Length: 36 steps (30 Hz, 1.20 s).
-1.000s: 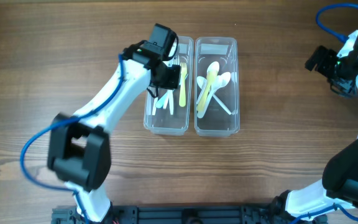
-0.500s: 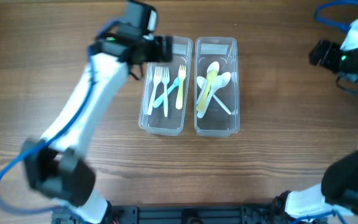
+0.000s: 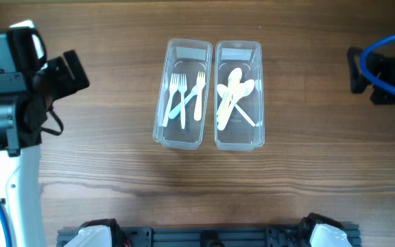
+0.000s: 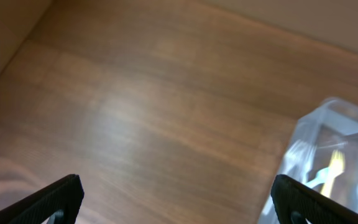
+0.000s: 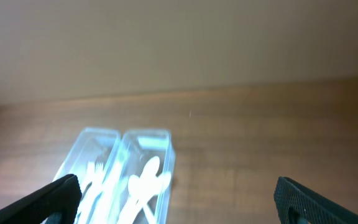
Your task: Pack container
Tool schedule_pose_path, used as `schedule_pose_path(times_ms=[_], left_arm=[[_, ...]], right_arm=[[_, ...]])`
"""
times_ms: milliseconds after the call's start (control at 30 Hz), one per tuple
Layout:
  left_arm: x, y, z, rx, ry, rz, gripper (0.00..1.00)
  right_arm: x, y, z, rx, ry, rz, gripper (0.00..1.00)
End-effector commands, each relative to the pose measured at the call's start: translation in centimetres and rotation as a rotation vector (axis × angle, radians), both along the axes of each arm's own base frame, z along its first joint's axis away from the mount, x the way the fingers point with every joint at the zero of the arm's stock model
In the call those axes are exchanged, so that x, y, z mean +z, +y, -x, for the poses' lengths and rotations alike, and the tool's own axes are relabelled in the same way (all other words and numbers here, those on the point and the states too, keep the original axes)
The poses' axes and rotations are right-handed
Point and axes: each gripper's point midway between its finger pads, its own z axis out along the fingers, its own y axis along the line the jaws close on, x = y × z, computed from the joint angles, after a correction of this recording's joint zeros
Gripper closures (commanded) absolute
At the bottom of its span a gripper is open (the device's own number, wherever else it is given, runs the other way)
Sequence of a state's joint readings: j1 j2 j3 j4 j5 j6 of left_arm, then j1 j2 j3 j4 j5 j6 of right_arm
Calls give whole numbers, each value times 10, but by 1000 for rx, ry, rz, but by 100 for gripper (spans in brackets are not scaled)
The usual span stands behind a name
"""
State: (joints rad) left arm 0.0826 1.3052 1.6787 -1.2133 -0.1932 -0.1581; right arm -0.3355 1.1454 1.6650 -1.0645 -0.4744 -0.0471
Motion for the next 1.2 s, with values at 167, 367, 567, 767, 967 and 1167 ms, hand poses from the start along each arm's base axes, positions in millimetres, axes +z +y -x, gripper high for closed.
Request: schedule_pose_path(times_ms=[167, 367, 567, 767, 967, 1167], left_arm=[[-2, 9, 1, 12, 22, -20, 0], [-2, 9, 1, 12, 22, -20, 0], [-2, 9, 1, 12, 22, -20, 0], [-2, 9, 1, 12, 22, -20, 0], [-2, 9, 1, 12, 22, -20, 0], [-2, 9, 1, 12, 22, -20, 0]], right_arm=[[-26, 2, -6, 20, 110, -48, 0], [-40, -2, -18, 20, 156, -65, 0], [-56, -7, -31, 20, 209, -84, 0], [-75, -14, -44, 7, 265, -93, 0], [-42, -19, -32, -92, 130, 35, 0], [-11, 5, -23, -123, -221, 107, 0]])
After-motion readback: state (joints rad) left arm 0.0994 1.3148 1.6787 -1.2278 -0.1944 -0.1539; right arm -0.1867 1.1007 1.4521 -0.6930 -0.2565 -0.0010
